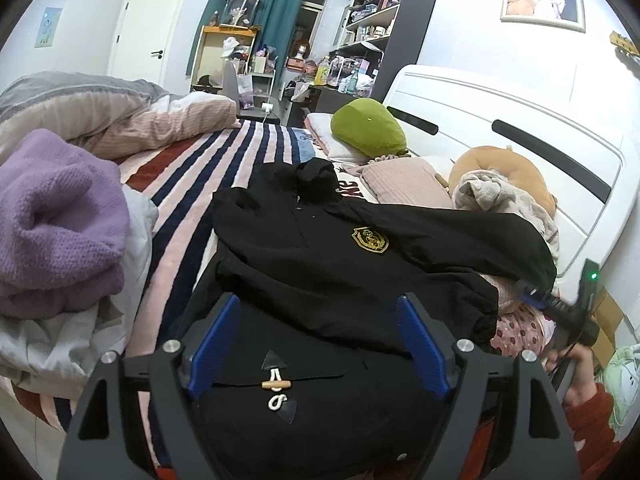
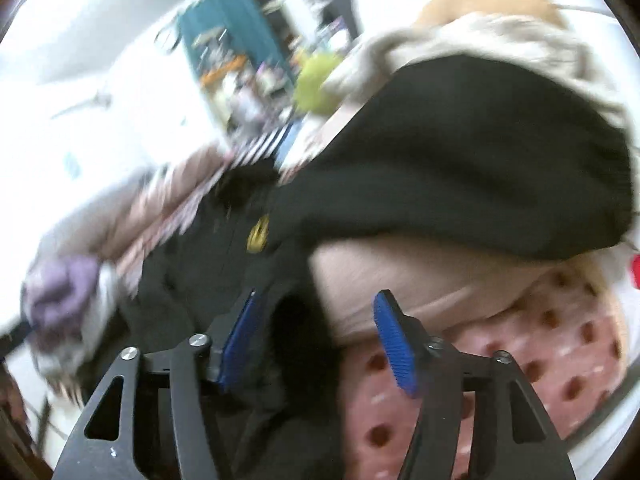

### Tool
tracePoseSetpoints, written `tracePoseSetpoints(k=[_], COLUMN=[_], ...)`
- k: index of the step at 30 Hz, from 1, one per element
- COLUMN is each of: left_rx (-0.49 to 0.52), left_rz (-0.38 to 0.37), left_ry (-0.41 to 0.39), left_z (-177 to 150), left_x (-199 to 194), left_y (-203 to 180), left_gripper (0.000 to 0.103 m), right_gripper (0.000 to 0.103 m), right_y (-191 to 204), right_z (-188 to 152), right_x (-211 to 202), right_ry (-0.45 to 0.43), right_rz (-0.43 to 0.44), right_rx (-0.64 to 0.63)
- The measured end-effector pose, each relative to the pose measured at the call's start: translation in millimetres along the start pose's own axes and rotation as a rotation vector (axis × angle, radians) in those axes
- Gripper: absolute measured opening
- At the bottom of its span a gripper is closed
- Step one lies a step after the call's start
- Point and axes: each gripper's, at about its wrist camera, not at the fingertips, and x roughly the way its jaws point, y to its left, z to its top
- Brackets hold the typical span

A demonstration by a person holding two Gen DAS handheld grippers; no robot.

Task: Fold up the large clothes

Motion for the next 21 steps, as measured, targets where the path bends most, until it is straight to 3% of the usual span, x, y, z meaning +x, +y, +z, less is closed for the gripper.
tracePoseSetpoints(k=[4, 7, 10, 16, 21], left_rx=[0.001, 0.004, 0.008, 0.009, 0.018], left_rz=[-0.008, -0.016, -0.014, -0.01, -0.007], left_ry=[0.003, 0.011, 0.017, 0.018, 0.018], left_z=[2, 1, 1, 3, 4], left_x=[3, 6, 7, 9, 7], left_y=[-4, -7, -9, -9, -8], left_gripper=[0.079, 0.08, 0.08, 0.081, 0.081], right_gripper=[0.06, 0.06, 0.06, 0.06, 0.06], right_y=[-45, -75, -83, -83, -106], right_z=[19, 20, 16, 8, 21], right_x=[-7, 11, 22, 24, 6], right_ry=[-0.019, 0.051, 0.061, 0.077, -0.033], right_rz=[-0.013, 0.03, 0.08, 0.074, 0.045], right_rx=[0.095, 0.183, 0.239, 0.226, 0.274])
